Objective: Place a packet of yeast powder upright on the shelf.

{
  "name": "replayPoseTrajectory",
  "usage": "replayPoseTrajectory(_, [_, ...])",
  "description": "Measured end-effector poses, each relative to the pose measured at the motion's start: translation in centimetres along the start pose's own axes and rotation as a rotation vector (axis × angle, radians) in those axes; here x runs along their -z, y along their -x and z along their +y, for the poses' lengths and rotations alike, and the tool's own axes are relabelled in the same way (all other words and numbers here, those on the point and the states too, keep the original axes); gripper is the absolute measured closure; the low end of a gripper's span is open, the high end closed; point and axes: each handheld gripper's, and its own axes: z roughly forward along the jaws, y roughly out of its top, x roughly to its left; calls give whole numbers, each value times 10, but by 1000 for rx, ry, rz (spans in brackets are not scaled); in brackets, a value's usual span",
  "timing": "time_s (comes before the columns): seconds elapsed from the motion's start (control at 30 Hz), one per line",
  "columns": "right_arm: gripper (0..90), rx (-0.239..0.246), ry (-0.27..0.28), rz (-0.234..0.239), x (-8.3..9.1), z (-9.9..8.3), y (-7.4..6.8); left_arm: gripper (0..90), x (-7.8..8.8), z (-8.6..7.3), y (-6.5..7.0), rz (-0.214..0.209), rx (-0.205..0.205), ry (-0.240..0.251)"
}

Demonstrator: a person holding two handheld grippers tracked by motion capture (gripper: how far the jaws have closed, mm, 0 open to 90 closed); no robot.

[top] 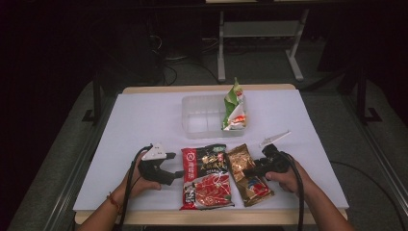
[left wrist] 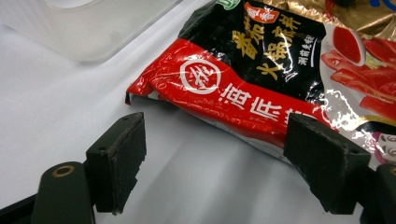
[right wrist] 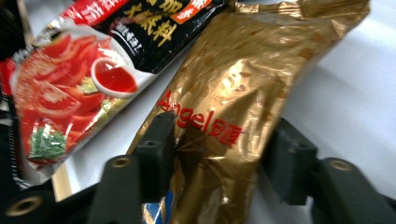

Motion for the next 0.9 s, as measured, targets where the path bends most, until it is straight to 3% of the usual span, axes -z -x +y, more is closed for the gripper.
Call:
replayPoseTrajectory(0.1, [571,12,-6,25,1,-1,0,204,0,0,-1,-4,1,0])
replayPoseTrajectory(0.23, [633,54,-29,23,1,3,-3,199,-1,1,-1,-3,-1,-2])
replayPoseTrajectory(0.37, [696,47,-34,25,2,1,-2,193,-1,0,-2,-12,8,0])
replayPoseTrajectory(0.63, [807,72,26,11,6,-4,-5,197,3,2,-2,-12,10,20])
replayPoseTrajectory(0.77, [880,82,89,-2,14,-4,-11,200,4,3,-3,-12,14,29])
replayPoseTrajectory(0.9, [886,94,93,-19,17,-5,-13,200,4,2,-3,-14,11,24])
